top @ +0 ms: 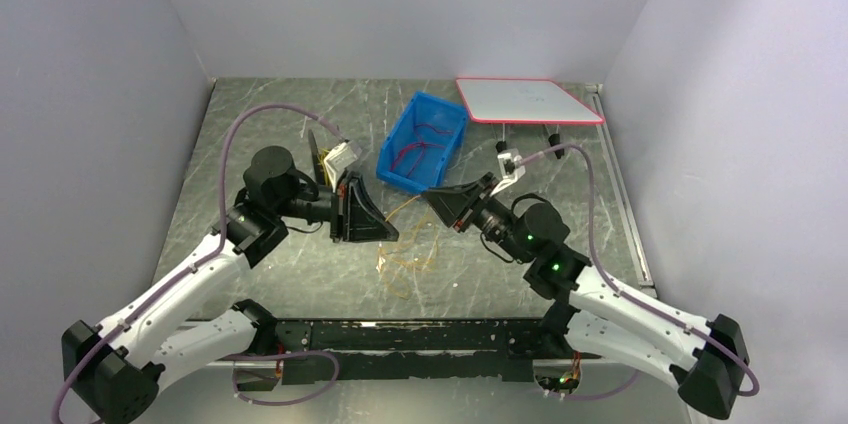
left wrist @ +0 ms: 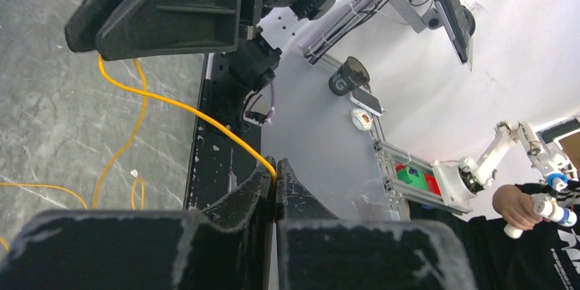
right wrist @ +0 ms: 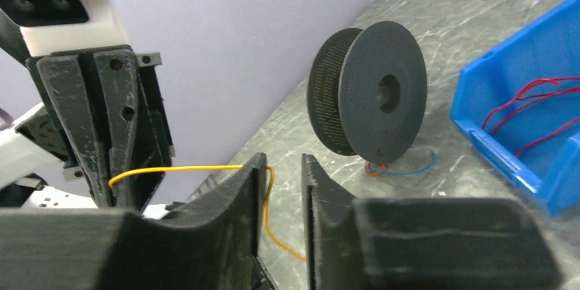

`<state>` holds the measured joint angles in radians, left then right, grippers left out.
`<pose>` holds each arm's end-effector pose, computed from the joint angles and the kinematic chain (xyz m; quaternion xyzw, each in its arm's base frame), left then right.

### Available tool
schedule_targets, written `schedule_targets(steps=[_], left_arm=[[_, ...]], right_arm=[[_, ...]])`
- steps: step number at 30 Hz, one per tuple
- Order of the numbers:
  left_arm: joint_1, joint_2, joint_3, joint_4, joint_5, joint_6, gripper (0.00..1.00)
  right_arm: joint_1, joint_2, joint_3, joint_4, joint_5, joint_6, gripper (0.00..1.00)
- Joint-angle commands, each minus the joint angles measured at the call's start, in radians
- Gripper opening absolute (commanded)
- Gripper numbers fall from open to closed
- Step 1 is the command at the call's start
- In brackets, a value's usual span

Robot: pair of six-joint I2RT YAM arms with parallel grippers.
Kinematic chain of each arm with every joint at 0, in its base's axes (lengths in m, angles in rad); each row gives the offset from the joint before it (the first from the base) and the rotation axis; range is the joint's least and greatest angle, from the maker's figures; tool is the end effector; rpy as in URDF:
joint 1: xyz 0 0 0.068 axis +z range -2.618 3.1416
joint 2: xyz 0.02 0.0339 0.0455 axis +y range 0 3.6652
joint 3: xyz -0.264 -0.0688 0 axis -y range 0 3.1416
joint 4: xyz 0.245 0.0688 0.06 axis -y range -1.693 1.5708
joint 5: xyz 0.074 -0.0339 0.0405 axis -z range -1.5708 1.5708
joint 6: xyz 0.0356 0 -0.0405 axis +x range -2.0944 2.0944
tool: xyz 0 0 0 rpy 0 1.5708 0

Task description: Wrap the cables

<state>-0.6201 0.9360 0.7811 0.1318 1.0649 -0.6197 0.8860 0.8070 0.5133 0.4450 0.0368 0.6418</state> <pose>0.1495 -0.1451 0.3454 0.3549 0.6161 -0.6453 0.2792 0.1260 0.1522 0.3072 -0.0655 0.6484 0.5160 0.5560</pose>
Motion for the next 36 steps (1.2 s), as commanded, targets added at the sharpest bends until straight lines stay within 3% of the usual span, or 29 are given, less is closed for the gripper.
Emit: schedule_targets(steps=[1,6,10,22,32,36], left_arm=[[-0.011,-0.005,0.061,-0.159,0.055,0.115,0.07],[-0.011,0.042,0.096,-0.293,0.060,0.185,0.07],[-0.011,0.060,0.130,-0.427,0.052,0.271,0.07],[-0.012,0.020,0.168,-0.673,0.047,0.420,0.07],[-0.013,0.004,0.163,-0.679,0.063,0.419,0.07],[-0.013,-0.008,0.153,-0.667,0.075,0.407,0.07]], right_arm=[[-0.007,-0.078,-0.020,-0.098,-0.019,-0.087,0.36],[-0.008,-0.137,0.016,-0.214,-0.056,-0.189,0.62],[-0.007,-0.145,0.056,-0.285,-0.154,-0.310,0.70],[-0.007,-0.080,0.110,-0.281,-0.560,-0.658,0.71],[0.004,0.130,0.418,-0.643,-0.737,-1.116,0.70],[0.007,0.212,0.559,-0.870,-0.730,-1.251,0.66]])
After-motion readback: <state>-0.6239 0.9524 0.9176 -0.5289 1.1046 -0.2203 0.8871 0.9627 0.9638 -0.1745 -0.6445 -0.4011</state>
